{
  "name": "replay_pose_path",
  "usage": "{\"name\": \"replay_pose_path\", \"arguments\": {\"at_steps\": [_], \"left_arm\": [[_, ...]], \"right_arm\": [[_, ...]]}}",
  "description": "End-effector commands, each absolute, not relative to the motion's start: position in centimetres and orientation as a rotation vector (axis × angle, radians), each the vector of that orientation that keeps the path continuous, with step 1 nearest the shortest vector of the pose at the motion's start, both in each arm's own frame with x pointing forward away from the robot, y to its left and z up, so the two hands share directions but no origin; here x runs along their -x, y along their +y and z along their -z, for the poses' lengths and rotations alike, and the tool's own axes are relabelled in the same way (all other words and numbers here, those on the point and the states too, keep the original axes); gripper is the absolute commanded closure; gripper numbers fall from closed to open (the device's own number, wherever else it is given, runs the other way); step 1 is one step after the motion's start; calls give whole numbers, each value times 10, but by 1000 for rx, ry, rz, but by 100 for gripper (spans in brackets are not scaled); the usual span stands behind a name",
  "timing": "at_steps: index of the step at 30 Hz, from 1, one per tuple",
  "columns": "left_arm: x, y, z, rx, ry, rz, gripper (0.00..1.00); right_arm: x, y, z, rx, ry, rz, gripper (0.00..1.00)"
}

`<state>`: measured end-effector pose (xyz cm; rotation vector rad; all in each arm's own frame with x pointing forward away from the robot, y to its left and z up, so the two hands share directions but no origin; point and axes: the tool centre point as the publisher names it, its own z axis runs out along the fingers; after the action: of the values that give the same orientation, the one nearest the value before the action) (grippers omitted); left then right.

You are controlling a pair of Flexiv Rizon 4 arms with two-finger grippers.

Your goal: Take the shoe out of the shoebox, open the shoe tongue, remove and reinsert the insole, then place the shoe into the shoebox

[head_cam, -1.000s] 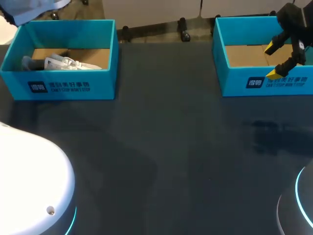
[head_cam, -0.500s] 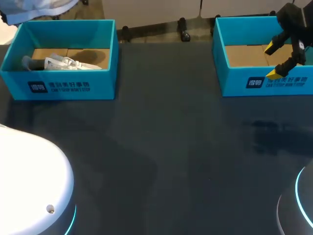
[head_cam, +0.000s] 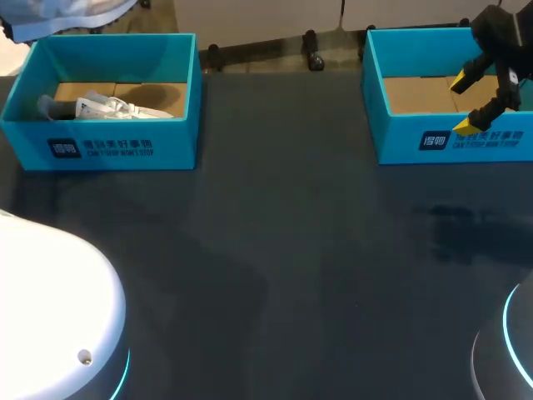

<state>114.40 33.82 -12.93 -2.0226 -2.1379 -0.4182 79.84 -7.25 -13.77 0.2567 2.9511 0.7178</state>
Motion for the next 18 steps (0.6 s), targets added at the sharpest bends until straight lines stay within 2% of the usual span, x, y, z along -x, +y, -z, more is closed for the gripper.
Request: {"name": "replay_pose_path", "arguments": {"at_steps": [1,18], "left_arm": [[-1144,338,128,2023,-2137,419,100],[-1153,344,134,2214,-1935,398,100]], "right_arm": [[-800,-72,138,-258,2954,-714,0],[-800,-72,138,-258,2954,-714,0]]}}
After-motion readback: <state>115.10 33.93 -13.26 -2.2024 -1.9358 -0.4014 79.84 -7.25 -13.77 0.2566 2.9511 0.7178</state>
